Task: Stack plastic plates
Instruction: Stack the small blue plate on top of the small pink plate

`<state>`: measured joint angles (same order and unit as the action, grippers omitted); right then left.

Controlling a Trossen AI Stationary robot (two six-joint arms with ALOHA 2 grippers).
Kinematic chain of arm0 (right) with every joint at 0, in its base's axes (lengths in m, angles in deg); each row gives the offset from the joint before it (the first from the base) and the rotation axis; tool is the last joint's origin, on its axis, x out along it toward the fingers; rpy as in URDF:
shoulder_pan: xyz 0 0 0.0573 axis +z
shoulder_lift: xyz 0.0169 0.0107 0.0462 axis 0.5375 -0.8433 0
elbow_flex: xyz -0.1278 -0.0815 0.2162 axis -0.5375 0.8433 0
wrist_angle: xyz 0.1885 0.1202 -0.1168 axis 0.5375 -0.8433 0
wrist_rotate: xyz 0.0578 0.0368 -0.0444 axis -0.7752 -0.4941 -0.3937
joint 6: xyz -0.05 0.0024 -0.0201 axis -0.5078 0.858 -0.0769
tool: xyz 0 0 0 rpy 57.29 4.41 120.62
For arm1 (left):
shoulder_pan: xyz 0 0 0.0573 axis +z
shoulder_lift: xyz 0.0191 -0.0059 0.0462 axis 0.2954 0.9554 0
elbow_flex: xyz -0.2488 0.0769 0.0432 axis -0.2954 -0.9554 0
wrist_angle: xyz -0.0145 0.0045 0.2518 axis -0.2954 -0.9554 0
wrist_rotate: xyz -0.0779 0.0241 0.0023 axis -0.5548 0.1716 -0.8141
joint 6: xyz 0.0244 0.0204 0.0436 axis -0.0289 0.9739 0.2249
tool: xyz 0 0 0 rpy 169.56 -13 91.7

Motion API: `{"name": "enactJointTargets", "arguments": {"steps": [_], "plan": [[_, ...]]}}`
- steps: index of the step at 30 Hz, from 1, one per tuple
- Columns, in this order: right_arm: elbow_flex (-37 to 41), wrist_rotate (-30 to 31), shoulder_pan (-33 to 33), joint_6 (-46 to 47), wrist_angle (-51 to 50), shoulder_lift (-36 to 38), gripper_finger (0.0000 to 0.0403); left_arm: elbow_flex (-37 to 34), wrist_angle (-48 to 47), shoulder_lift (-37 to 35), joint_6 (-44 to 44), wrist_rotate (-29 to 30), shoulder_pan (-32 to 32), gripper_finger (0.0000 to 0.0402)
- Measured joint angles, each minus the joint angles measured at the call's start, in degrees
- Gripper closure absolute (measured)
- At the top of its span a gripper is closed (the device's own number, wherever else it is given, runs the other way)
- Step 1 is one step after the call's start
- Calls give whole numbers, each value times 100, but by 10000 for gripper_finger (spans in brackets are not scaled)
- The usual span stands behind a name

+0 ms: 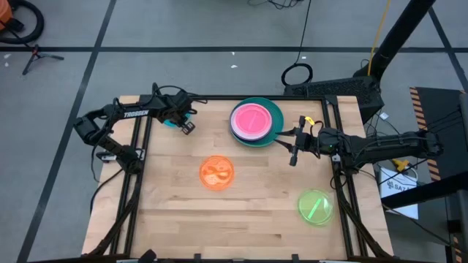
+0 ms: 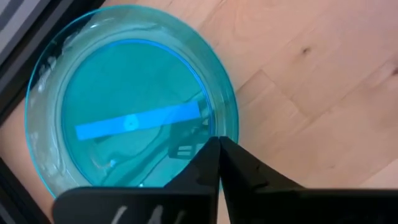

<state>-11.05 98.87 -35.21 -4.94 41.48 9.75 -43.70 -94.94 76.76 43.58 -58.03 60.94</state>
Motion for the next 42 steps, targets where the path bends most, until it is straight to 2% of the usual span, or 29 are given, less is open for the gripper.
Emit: {"name": "enactJointTargets", "arguments": {"steps": [12, 21, 30, 42], "plan": [[-2, 2, 0, 4, 0, 0, 300, 4, 1, 92, -74, -18, 10, 294], [-2, 2, 0, 4, -3, 0, 300, 13, 187, 630, -146, -19, 7, 281], [-2, 13, -73, 5, -7, -2, 300, 22, 259, 708, -33, 12, -12, 285], [-2, 7, -136, 37, -87, -2, 300, 13, 306, 698, -33, 139, -148, 387]]}}
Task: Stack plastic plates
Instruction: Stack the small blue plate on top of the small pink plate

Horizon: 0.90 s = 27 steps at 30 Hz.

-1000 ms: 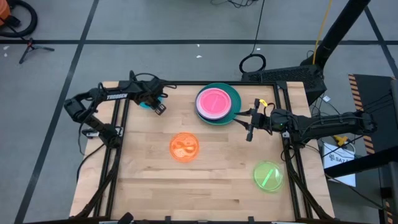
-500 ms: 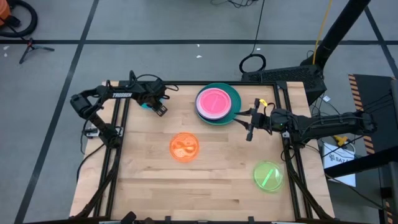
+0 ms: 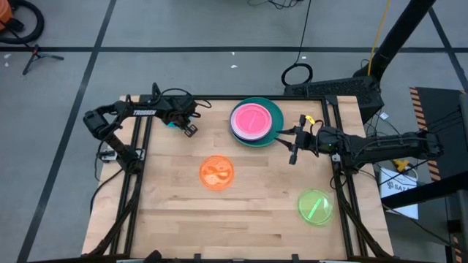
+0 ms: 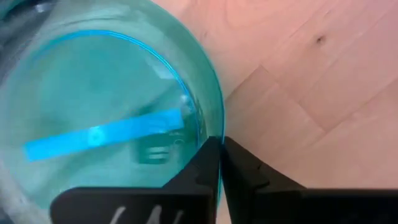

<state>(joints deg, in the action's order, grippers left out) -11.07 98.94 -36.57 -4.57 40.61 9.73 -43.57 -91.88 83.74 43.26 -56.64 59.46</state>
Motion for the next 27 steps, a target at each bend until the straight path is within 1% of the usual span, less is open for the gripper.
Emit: {"name": "enactJointTargets", "arguments": {"steps": [3, 8, 16, 22, 27], "plan": [[0, -2, 0, 1, 0, 0, 300, -10, -40, -44, -22, 103, -137, 395], [0, -2, 0, 2, -3, 0, 300, -24, -356, -286, -74, 266, -437, 397], [0, -24, 0, 198, -3, 0, 300, -24, -493, -1018, -43, 326, -1106, 398], [0, -46, 2, 558, -57, 0, 300, -22, -395, -1462, 337, 345, -1851, 399], [0, -225, 2, 746, -177, 0, 300, -20, -142, -1555, 714, 358, -2621, 400]]}}
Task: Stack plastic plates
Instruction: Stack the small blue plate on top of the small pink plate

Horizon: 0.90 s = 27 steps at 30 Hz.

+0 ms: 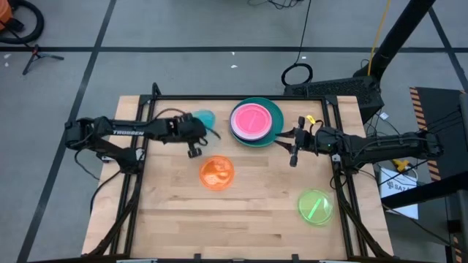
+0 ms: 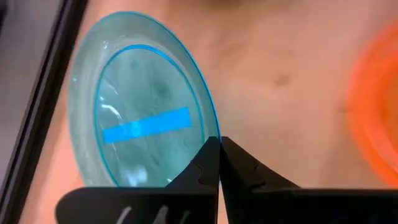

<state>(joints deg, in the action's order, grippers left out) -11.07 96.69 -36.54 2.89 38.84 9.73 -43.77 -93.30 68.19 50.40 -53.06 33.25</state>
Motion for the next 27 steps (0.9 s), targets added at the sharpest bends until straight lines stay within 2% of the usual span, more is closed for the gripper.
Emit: {"name": "enactJointTargets", "arguments": {"steps": [6, 11, 19, 23, 27], "plan": [[0, -135, 31, 185, -21, 0, 300, 139, 465, 0, 524, -3, -1021, 400], [-2, -151, 193, 358, -121, 0, 300, 743, 479, 0, 585, -9, -1416, 400], [-2, -133, 484, 457, -247, 0, 300, 1479, 899, 466, 1267, -127, -1225, 400], [-2, -126, 539, 582, -270, 0, 300, 1831, 1337, 984, 1543, -447, -1026, 400], [-4, -125, 635, 767, -467, 0, 300, 2392, 1284, 1608, 1694, -541, -850, 400]]}}
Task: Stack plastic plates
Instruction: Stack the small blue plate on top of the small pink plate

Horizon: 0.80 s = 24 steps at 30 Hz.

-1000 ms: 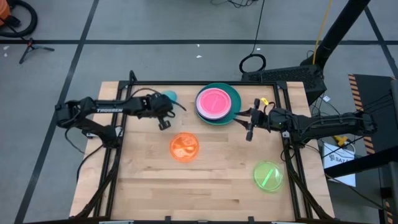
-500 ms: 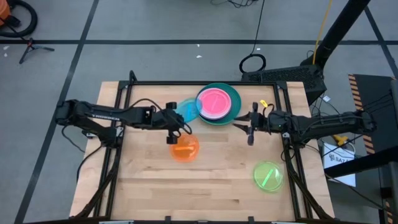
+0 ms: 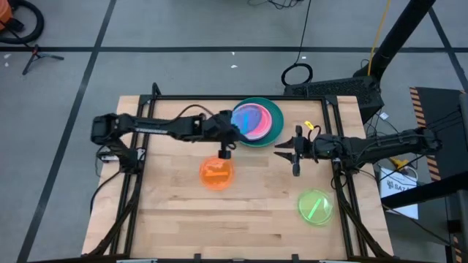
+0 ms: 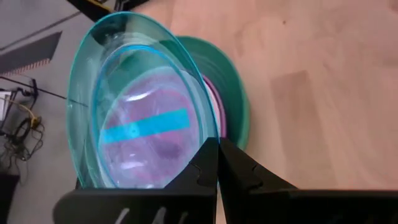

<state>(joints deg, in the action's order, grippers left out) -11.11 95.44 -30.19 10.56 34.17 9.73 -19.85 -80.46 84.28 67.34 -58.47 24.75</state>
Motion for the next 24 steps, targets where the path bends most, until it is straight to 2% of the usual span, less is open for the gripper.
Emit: {"name": "enactJointTargets", "arguments": {"steps": [9, 19, 24], "plan": [[-1, 9, 249, 518, -355, 0, 300, 981, -354, 1034, 105, -23, 281, 399], [-1, 15, 396, 572, -346, 0, 300, 1042, -334, 1299, -242, -25, 381, 388], [-1, 16, 396, 574, -341, 0, 300, 1042, -252, 1339, -327, -284, 379, 379]]}}
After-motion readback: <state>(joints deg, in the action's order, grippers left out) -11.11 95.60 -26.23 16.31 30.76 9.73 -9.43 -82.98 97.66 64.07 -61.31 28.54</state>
